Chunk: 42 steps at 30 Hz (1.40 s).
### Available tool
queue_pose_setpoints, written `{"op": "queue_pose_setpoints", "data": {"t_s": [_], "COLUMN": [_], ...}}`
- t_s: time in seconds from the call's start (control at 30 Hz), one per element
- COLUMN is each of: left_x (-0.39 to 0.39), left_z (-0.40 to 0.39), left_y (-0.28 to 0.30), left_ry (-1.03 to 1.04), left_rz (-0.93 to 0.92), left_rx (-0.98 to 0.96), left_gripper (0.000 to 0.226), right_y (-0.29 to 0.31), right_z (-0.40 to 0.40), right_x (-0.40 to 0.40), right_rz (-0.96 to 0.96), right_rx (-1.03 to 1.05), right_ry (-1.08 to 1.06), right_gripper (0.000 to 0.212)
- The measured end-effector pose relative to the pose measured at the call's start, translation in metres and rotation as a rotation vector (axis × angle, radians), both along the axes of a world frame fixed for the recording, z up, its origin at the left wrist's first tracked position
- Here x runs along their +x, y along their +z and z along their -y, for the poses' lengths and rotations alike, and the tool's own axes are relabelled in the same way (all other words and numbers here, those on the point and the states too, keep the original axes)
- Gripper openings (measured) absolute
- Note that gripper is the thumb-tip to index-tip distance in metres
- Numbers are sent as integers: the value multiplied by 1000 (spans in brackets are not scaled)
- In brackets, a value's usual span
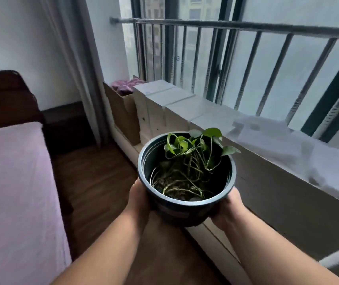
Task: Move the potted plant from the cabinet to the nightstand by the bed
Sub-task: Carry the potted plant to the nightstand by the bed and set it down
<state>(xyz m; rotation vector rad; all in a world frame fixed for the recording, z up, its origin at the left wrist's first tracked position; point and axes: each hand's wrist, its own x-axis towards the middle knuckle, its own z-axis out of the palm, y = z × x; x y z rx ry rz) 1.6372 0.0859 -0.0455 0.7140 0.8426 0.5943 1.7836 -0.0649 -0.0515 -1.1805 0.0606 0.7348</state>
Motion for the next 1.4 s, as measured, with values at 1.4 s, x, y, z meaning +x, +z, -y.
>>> {"op": "queue_pose_setpoints", "data": {"t_s": [1.4], "left_x": [15], "left_z": [-684], "left_y": [-27], "left_ry": [741], "left_rz": [-298], "left_rx": [103], "left_gripper": [41], "right_y": [-4], "right_z": [-801], "right_x": [73], "right_rz": [-132], "right_rx": [-26], "right_ry": [616], "right_gripper": [38]}}
